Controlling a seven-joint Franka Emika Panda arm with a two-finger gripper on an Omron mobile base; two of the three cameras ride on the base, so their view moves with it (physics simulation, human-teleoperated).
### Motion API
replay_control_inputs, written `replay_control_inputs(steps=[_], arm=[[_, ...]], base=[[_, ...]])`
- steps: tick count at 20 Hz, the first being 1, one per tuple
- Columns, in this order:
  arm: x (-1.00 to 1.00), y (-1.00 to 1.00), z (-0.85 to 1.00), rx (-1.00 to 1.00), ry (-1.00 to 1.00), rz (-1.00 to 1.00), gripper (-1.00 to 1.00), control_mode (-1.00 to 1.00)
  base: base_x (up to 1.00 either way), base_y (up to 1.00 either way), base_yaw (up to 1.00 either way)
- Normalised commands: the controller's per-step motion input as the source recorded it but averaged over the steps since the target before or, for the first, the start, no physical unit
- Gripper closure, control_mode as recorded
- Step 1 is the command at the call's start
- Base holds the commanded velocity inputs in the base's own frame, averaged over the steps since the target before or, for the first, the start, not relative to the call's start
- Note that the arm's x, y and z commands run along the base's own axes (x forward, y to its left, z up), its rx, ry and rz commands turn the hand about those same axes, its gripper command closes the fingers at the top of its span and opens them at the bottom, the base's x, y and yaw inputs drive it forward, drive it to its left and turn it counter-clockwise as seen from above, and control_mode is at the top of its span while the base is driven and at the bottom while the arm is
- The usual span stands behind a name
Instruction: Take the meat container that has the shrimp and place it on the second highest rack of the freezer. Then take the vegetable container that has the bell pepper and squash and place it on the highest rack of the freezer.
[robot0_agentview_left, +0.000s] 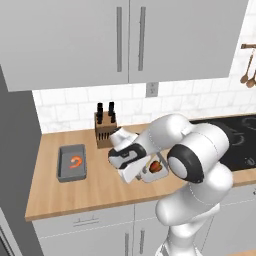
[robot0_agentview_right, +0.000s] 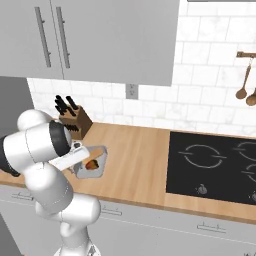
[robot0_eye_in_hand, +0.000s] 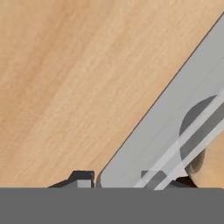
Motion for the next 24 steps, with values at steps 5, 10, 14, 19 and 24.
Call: replay_control_inputs(steps=[5, 10, 14, 19, 24], arm=[[-0.38, 0.00, -0.84, 0.00, 0.00, 0.00, 1.00, -1.00], [-0.24, 0.00, 0.17, 0.03, -0.06, -0.01, 1.00, -1.00], [-0.15, -0.01, 0.64, 0.04, -0.03, 0.00, 1.00, -1.00], [-0.30, -0.10, 0.91, 0.04, 0.00, 0.00, 1.00, -1.00], [-0.76, -0.02, 1.00, 0.01, 0.00, 0.00, 1.00, -1.00]], base=[[0.00, 0.00, 0.00], [0.00, 0.00, 0.00], [0.00, 0.00, 0.00], [0.00, 0.00, 0.00], [0.00, 0.00, 0.00]])
